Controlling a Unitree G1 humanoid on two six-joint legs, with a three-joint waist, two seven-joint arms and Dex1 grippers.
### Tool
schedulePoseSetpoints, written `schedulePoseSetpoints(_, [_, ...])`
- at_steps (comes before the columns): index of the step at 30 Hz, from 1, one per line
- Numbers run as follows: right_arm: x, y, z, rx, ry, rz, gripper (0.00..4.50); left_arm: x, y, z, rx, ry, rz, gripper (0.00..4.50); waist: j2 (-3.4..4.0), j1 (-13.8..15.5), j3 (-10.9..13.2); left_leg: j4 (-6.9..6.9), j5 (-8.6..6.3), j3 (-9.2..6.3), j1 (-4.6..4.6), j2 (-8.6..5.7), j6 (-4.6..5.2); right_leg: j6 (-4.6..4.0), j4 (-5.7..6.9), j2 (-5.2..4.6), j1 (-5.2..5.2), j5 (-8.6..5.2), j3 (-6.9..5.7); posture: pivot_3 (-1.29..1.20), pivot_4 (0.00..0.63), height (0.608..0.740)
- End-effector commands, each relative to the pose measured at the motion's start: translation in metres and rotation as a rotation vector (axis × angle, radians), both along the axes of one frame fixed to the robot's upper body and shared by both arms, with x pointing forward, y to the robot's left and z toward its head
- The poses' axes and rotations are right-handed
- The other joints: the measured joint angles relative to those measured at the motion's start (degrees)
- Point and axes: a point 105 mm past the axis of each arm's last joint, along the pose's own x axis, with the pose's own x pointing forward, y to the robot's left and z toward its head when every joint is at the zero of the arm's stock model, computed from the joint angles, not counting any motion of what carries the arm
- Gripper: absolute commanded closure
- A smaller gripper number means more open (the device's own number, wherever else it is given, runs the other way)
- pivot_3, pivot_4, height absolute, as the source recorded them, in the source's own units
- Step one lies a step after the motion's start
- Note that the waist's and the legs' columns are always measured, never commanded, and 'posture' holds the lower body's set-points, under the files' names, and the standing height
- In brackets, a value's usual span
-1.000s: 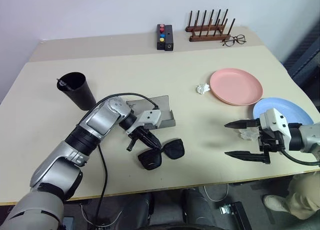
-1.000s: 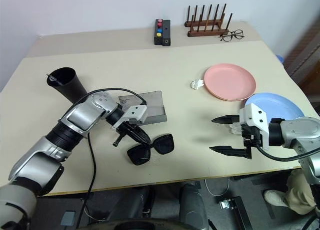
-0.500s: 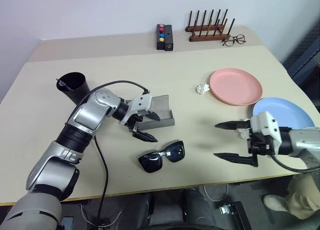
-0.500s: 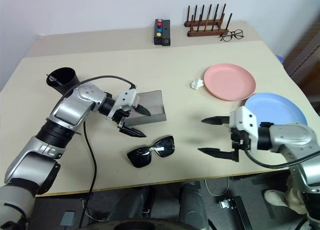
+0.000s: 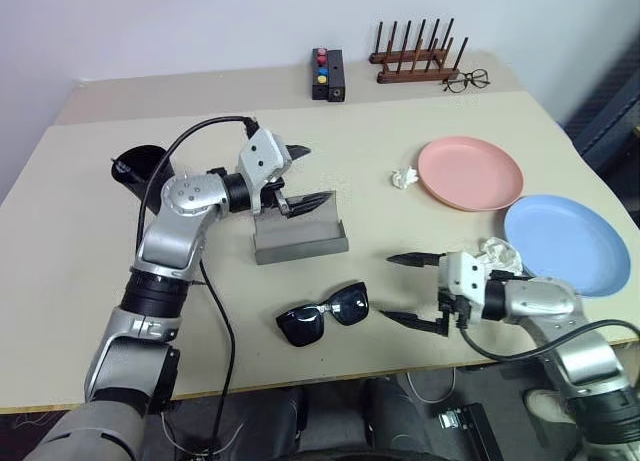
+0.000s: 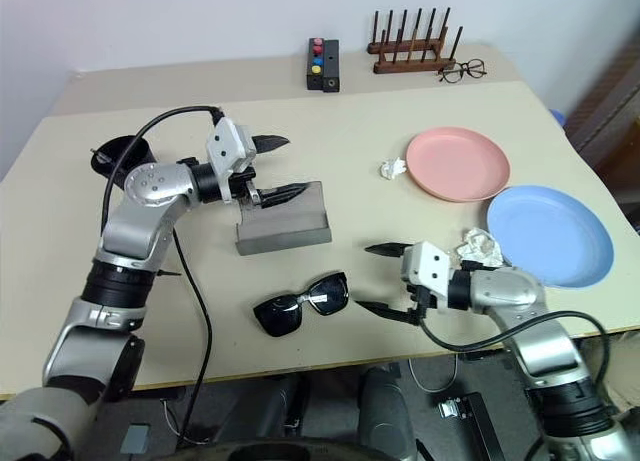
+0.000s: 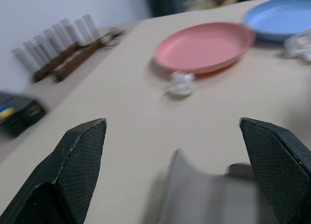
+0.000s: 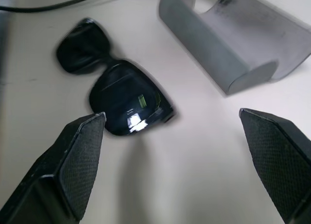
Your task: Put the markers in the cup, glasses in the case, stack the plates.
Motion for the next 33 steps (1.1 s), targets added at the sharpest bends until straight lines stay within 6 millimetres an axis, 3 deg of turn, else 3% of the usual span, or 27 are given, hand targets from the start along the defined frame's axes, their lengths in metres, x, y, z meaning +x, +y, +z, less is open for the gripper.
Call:
schedulePoseSetpoints(1, [0.004, 0.012, 0.012, 0.043, -0.077, -0.024, 0.0, -0.001, 0.012, 0.011, -0.049, -0.089, 0.105, 0.03, 0.01, 0.0, 0.0, 0.0, 0.0, 0.0, 0.0, 0.0, 0.0, 0.0, 0.0, 0.0, 0.0, 0.0, 0.0, 0.0, 0.15, 0.74])
schedulePoseSetpoints(7, [-0.008, 0.012, 0.011, 0.021, -0.042, 0.03, 0.0, -0.003, 0.019, 0.004, -0.084, -0.059, 0.161, 0.03, 0.01, 0.1, 0.0, 0.0, 0.0, -0.02, 0.0, -0.01, 0.0, 0.0, 0.0, 0.0, 0.01, 0.0, -0.01, 0.0, 0.15, 0.74])
schedulePoseSetpoints(11, [-0.021, 0.002, 0.003, -0.056, 0.031, 0.115, 0.0, -0.003, 0.019, 0.0, -0.063, -0.072, 0.148, 0.03, 0.01, 0.0, 0.0, 0.0, 0.0, -0.02, 0.0, -0.01, 0.0, 0.0, -0.01, 0.0, 0.02, 0.0, -0.01, 0.0, 0.15, 0.74])
schedulePoseSetpoints(15, [-0.017, -0.004, -0.007, -0.121, 0.005, 0.125, 0.0, -0.002, 0.019, -0.004, -0.052, -0.094, 0.159, 0.03, 0.01, 0.0, 0.0, -0.01, 0.0, -0.02, 0.02, 0.0, 0.0, 0.0, -0.01, 0.01, 0.03, 0.0, -0.01, 0.0, 0.15, 0.74])
schedulePoseSetpoints(25, [-0.002, 0.014, -0.043, -0.208, -0.072, 0.205, 0.0, 0.002, 0.016, -0.003, -0.067, -0.111, 0.174, 0.03, -0.12, -0.1, -0.1, -0.02, 0.0, -0.01, 0.14, 0.02, -0.01, 0.0, -0.01, 0.04, 0.13, 0.0, -0.02, 0.0, 0.15, 0.74])
schedulePoseSetpoints(33, [0.017, 0.034, -0.039, -0.113, -0.082, 0.149, 0.0, -0.001, 0.019, -0.002, -0.065, -0.116, 0.19, 0.03, -0.2, -0.4, -0.1, -0.15, 0.01, -0.01, 0.59, 0.07, -0.04, -0.01, -0.01, 0.08, 0.46, -0.01, 0.01, 0.0, 0.15, 0.74])
